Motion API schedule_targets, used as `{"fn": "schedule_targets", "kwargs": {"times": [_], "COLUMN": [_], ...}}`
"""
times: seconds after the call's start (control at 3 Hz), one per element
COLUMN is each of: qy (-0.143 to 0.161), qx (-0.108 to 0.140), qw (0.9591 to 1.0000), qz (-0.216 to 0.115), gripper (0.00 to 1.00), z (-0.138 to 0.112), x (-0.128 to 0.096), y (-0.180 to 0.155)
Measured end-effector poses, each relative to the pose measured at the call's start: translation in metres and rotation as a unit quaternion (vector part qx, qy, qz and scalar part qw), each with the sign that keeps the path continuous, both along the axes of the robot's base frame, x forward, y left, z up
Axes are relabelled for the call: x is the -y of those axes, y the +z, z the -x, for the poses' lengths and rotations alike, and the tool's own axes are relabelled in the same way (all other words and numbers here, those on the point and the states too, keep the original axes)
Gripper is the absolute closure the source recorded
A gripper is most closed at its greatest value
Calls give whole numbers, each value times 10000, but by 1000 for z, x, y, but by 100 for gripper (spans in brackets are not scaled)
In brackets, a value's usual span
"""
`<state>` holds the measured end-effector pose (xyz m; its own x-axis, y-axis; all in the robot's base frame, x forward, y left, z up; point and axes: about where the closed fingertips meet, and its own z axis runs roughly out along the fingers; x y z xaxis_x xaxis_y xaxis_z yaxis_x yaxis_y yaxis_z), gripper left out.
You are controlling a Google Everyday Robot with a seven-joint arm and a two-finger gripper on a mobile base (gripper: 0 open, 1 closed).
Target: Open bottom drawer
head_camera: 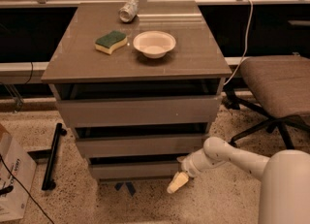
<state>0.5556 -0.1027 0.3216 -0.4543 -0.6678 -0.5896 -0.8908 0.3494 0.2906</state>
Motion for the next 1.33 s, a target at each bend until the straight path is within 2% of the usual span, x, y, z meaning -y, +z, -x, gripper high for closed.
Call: {"fn": "schedule_targets", "kwargs": {"times": [0.67, 1.33], "qy": [-424, -538], "qx": [-20, 234], "qw": [9990, 9981], "qz": [-114, -205], "gripper": [0, 0], "z": [-18, -50], "x": [9, 8], "y": [-52, -63]}}
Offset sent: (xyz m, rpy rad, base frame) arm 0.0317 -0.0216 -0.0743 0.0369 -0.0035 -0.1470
